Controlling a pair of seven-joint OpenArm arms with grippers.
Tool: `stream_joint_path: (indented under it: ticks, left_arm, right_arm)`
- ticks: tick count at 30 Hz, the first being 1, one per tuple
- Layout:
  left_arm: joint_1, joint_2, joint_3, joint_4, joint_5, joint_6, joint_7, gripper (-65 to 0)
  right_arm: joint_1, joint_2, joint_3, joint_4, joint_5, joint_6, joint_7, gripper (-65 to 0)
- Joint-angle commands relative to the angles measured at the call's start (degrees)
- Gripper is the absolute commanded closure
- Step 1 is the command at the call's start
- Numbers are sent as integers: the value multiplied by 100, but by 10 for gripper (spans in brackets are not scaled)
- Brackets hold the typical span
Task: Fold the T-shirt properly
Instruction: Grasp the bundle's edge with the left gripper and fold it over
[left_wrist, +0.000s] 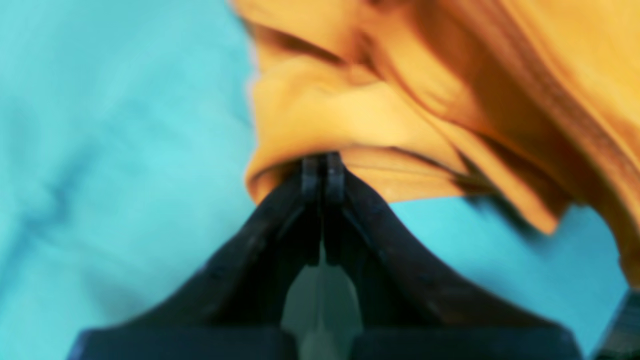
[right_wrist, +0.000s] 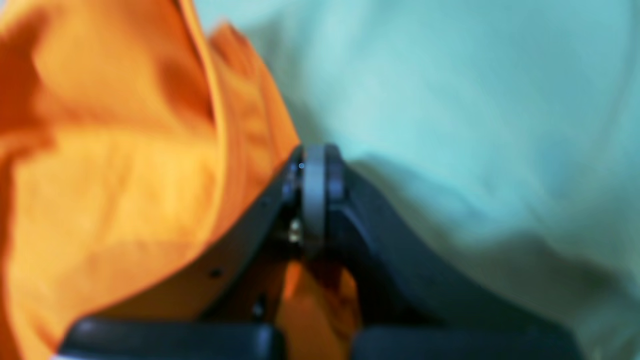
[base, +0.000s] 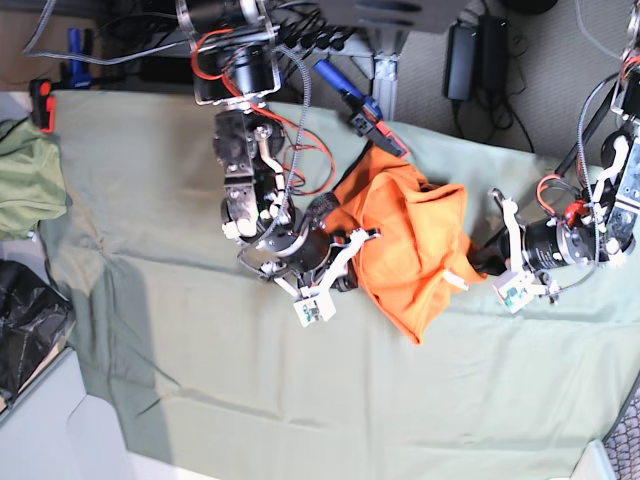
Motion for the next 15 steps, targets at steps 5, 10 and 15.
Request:
stream_joint_path:
  ticks: [5, 10, 15]
  left_arm:
    - [-898, 275, 31, -748, -74, 38, -258, 0]
    - [-1714, 713, 647, -1947, 74, 38, -588, 0]
    - [-2267, 1032, 1228, -2608, 597, 38, -1200, 0]
  right_arm:
    - [-2, 153, 2, 190, 278, 575, 7, 0]
    - [-249, 149, 2, 378, 603, 575, -129, 0]
    - [-787, 55, 2, 898, 743, 575, -164, 0]
